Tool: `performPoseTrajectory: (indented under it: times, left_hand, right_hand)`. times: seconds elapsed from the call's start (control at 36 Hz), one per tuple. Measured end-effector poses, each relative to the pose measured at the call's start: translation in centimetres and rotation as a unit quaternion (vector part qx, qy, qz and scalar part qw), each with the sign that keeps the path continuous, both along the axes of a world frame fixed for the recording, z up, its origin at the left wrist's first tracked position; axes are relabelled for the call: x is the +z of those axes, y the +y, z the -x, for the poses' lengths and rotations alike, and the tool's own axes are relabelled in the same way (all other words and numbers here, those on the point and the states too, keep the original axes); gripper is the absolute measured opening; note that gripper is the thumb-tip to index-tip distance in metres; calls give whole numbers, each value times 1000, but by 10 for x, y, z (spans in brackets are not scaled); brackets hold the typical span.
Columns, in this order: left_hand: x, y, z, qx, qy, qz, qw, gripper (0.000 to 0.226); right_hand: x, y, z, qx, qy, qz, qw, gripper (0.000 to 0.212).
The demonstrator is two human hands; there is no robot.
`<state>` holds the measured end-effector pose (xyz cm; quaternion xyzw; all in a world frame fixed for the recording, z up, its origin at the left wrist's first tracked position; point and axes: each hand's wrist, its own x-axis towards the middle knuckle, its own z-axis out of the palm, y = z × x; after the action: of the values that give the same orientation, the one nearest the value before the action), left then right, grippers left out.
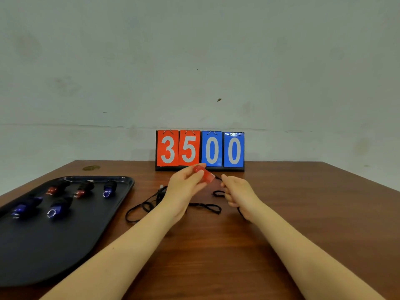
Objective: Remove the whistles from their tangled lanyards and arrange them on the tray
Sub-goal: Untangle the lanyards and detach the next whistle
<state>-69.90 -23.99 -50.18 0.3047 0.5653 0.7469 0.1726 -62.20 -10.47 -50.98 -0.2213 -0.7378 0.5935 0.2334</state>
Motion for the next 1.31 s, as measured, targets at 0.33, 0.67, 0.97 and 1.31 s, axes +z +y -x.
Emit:
performPoseTrajectory:
  times: [0.33, 0.67, 0.97, 1.31]
  left_hand:
    - [-8, -3, 14, 116, 61, 54, 990, 19]
    - [-2, -5, 2, 12, 181, 135, 974, 20]
    - [-2, -4, -3, -79, -51, -98, 991, 22]
    - [-12, -4, 15, -5, 30, 32, 999, 18]
  right_hand:
    - [-5, -35, -1, 123, 16, -380, 917, 25]
    - [11, -5, -11, 7, 160, -21, 987, 22]
    - [-7, -14, 2, 63, 86, -226, 968, 18]
    - [-17, -14, 6, 94, -15, -423, 901, 23]
